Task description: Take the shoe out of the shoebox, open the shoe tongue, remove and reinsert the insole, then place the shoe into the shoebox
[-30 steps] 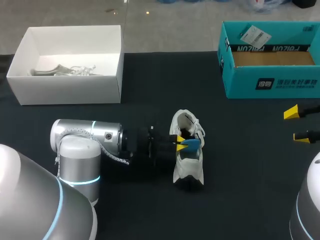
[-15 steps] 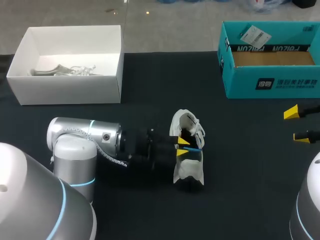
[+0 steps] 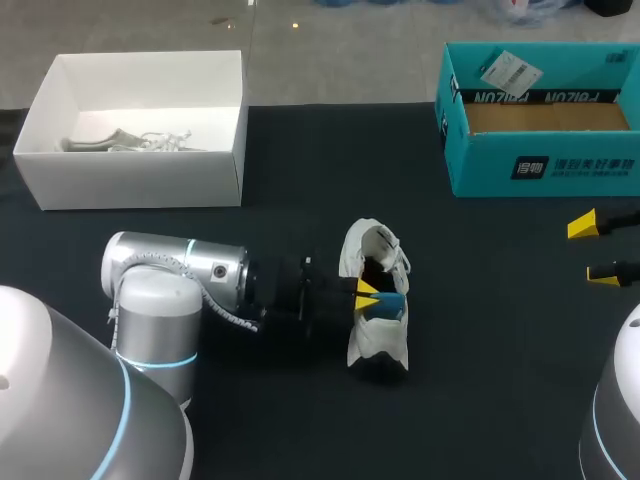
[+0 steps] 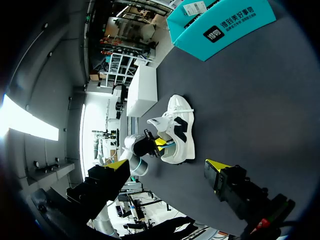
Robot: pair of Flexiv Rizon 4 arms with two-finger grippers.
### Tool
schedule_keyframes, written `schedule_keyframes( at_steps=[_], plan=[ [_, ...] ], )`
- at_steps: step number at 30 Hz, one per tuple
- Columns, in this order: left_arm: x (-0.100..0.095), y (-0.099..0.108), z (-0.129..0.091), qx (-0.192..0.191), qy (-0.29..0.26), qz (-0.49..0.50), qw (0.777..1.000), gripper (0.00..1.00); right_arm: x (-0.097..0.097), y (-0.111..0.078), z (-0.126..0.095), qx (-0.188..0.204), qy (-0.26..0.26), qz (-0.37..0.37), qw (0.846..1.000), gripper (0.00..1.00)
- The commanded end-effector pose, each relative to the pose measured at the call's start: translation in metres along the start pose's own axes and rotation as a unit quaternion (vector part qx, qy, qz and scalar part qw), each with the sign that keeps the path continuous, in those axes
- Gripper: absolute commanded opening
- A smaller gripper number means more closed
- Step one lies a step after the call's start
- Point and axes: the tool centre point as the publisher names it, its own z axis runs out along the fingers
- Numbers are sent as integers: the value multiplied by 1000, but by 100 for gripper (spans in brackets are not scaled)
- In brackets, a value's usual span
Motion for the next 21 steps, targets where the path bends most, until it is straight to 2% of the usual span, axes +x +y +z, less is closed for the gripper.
schedule_keyframes(
  at_steps=[1, 4, 7, 9, 10, 12, 18, 20, 21],
  plan=[
    [-5, 10, 1, -11, -6, -4, 1000, 0, 0, -1, 0, -1, -1, 0, 1000, 100],
    [-6, 13, 0, -14, -9, -10, 1000, 0, 0, -1, 0, -1, -1, 0, 1000, 100],
    [-2, 4, -1, -5, -9, -13, 1000, 0, 0, -1, 0, -1, -1, 0, 1000, 100],
    [0, -3, -3, -2, -9, -7, 1000, 24, 0, -1, 0, -1, -1, 0, 1000, 100],
    [0, -6, -4, -1, -8, -5, 1000, 33, 0, -1, 0, -1, -1, 0, 1000, 100],
    [2, -13, -5, 1, -8, -1, 1000, 38, 0, -1, 0, -1, -1, 0, 1000, 100],
    [6, -23, -4, 11, 2, 2, 1000, 34, 0, -1, 0, -1, -1, 0, 1000, 100],
    [7, -24, -3, 16, 8, 0, 1000, 29, 0, -1, 0, -1, -1, 0, 1000, 100],
    [8, -22, -2, 15, 8, -2, 1000, 24, 0, -1, 0, -1, -1, 0, 1000, 100]
  ],
)
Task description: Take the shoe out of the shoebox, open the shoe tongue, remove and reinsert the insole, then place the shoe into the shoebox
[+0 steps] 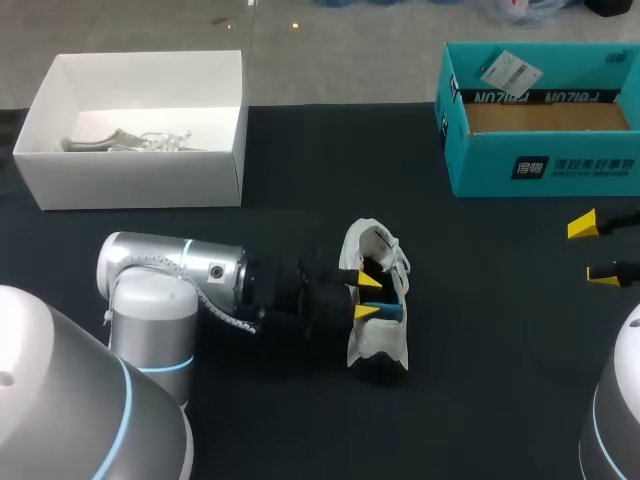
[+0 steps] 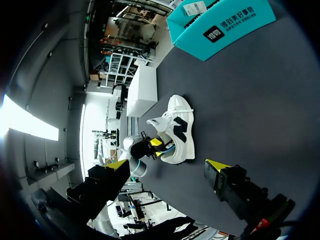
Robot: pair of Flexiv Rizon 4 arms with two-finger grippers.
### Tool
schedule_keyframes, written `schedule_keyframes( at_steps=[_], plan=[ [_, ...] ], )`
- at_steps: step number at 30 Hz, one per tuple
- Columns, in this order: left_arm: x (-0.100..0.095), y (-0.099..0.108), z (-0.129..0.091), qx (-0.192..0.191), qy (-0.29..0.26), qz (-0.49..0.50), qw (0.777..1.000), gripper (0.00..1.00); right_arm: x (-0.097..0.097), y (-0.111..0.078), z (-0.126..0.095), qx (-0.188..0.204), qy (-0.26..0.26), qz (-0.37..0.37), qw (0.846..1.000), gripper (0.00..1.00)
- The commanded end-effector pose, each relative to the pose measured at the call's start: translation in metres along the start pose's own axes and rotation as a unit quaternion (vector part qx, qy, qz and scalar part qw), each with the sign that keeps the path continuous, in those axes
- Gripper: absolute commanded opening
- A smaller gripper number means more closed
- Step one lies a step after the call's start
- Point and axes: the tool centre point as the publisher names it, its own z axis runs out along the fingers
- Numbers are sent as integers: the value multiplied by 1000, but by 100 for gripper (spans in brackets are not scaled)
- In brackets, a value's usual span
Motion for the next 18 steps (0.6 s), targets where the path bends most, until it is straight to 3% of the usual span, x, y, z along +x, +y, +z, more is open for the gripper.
schedule_keyframes(
  at_steps=[1, 5, 18],
  plan=[
    [1, 5, -1, -1, 6, -9, 1000, 19, 0, -2, 0, -1, -1, 0, 1000, 100],
    [0, 16, -1, -4, 7, -21, 1000, 0, 0, -2, 0, -1, -1, 0, 1000, 100],
    [6, 23, 5, 1, 23, -42, 999, 0, 0, -2, 0, -1, -1, 0, 1000, 100]
  ],
)
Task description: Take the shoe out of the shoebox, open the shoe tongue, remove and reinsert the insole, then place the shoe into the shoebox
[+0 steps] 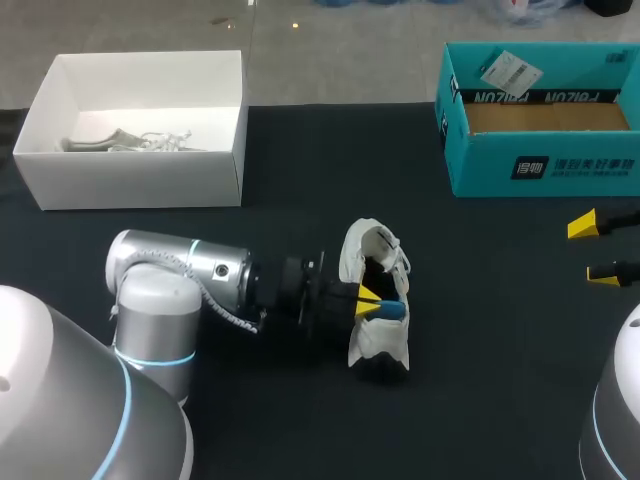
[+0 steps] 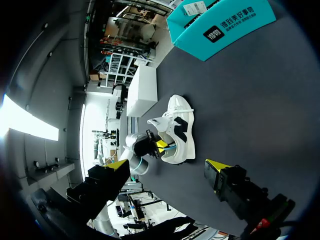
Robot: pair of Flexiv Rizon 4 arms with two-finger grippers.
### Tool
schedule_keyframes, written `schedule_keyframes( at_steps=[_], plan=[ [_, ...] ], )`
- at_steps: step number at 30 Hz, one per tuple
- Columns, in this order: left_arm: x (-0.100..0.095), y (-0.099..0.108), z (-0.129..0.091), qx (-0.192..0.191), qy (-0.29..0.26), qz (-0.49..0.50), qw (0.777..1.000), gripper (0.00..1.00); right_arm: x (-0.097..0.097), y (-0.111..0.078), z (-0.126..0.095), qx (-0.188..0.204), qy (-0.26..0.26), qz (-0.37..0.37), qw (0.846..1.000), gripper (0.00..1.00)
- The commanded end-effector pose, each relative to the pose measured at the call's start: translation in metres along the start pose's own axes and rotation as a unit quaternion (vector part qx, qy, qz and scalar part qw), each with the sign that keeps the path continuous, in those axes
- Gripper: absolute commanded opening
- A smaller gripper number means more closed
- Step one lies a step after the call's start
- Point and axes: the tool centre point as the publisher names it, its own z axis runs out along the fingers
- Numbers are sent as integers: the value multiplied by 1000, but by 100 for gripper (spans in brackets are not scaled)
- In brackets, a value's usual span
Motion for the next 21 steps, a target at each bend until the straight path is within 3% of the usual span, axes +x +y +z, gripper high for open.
schedule_keyframes(
  at_steps=[1, 3, 4, 7, 8, 10, 12, 14, 18, 20, 21],
  plan=[
    [1, 3, 0, -7, 3, -2, 1000, 0, 0, -2, 0, -1, -1, 0, 1000, 100],
    [1, -2, -4, -11, 1, 0, 1000, 5, 0, -2, 0, -1, -1, 0, 1000, 100],
    [2, -7, -6, -8, -1, 1, 1000, 24, 0, -2, 0, -1, -1, 0, 1000, 100],
    [2, -21, -11, 0, -6, 12, 1000, 53, 0, -2, 0, -1, -1, 0, 1000, 100],
    [1, -24, -12, 2, -5, 14, 1000, 67, 0, -2, 0, -1, -1, 0, 1000, 100],
    [0, -29, -13, 6, -5, 17, 1000, 71, 0, -2, 0, -1, -1, 0, 1000, 100],
    [-1, -31, -13, 6, -4, 20, 1000, 67, 0, -2, 0, -1, -1, 0, 1000, 100],
    [-3, -27, -11, 4, 0, 18, 1000, 50, 0, -2, 0, -1, -1, 0, 1000, 100],
    [-3, -18, -6, 3, 10, 5, 1000, 34, 0, -2, 0, -1, -1, 0, 1000, 100],
    [-3, -14, -5, 3, 15, -2, 1000, 23, 0, -2, 0, -1, -1, 0, 1000, 100],
    [-2, -13, -4, 3, 16, -3, 1000, 13, 0, -2, 0, -1, -1, 0, 1000, 100]
  ],
)
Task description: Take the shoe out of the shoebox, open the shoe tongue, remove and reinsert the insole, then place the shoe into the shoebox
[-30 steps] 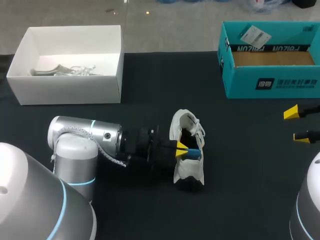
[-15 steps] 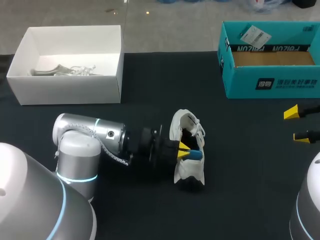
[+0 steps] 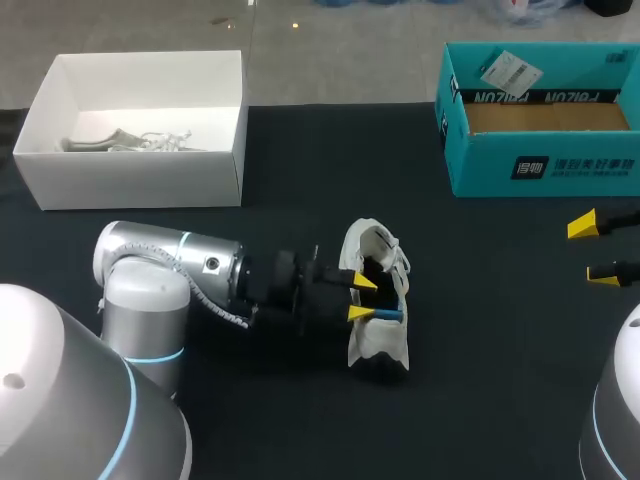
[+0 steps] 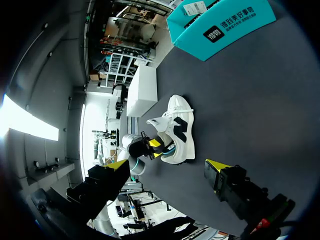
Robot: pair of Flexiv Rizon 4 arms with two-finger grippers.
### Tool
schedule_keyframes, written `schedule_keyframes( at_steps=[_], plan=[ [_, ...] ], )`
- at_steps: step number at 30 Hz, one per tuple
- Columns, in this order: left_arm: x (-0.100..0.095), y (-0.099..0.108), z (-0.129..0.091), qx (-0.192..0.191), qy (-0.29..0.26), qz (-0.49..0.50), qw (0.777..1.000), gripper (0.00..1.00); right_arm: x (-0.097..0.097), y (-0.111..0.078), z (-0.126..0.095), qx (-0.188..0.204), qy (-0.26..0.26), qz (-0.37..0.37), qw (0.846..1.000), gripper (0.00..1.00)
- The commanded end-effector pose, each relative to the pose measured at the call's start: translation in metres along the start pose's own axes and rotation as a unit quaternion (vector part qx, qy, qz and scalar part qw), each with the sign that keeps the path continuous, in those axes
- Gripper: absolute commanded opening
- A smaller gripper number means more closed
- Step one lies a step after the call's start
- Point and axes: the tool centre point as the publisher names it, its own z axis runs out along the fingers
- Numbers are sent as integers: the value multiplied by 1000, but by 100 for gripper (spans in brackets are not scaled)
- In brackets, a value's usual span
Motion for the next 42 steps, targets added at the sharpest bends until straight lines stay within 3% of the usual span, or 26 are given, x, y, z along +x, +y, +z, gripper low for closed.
schedule_keyframes(
  at_steps=[1, 2, 8, 9, 10, 11, 12, 13, 21, 24, 27, 31, 35, 36, 39, 42],
  plan=[
    [-4, 10, 7, 3, 9, -5, 1000, 4, 0, -2, 0, -1, -1, 0, 1000, 100],
    [-3, 10, 7, 2, 10, -6, 1000, 0, 0, -2, 0, -1, -1, 0, 1000, 100],
    [1, 4, 7, -1, 16, -5, 1000, 0, 0, -2, 0, -1, -1, 0, 1000, 100],
    [2, 0, 6, 0, 16, -3, 1000, 6, 0, -2, 0, -1, -1, 0, 1000, 100],
    [3, -5, 4, 1, 17, -1, 1000, 35, 0, -2, 0, -1, -1, 0, 1000, 100],
    [2, -9, 2, 1, 18, 1, 1000, 50, 0, -2, 0, -1, -1, 0, 1000, 100],
    [2, -13, 1, 2, 18, 4, 1000, 83, 0, -2, 0, -1, -1, 0, 1000, 100],
    [2, -16, -1, 2, 18, 5, 1000, 100, 0, -2, 0, -1, -1, 0, 1000, 100],
    [-6, -32, -12, -11, 44, 5, 999, 100, 0, -2, 0, -1, -1, 0, 1000, 100],
    [-14, -36, -16, -27, 86, -3, 996, 100, 0, -2, 0, -1, -1, 0, 1000, 100],
    [-20, -39, -23, -60, 158, -41, 985, 100, 0, -2, 0, -1, -1, 0, 1000, 100],
    [-23, -39, -24, -136, 235, -63, 960, 100, 0, -2, 0, -1, -1, 0, 1000, 100],
    [-24, -43, -30, -189, 257, -53, 946, 100, 0, -2, 0, -1, -1, 0, 1000, 100],
    [-25, -45, -32, -189, 252, -49, 948, 100, 0, -2, 0, -1, -1, 0, 1000, 100],
    [-26, -59, -36, -126, 200, -57, 970, 100, 0, -2, 0, -1, -1, 0, 1000, 100],
    [-26, -59, -36, -126, 200, -57, 970, 100, 0, -2, 0, -1, -1, 0, 1000, 100]
  ],
)
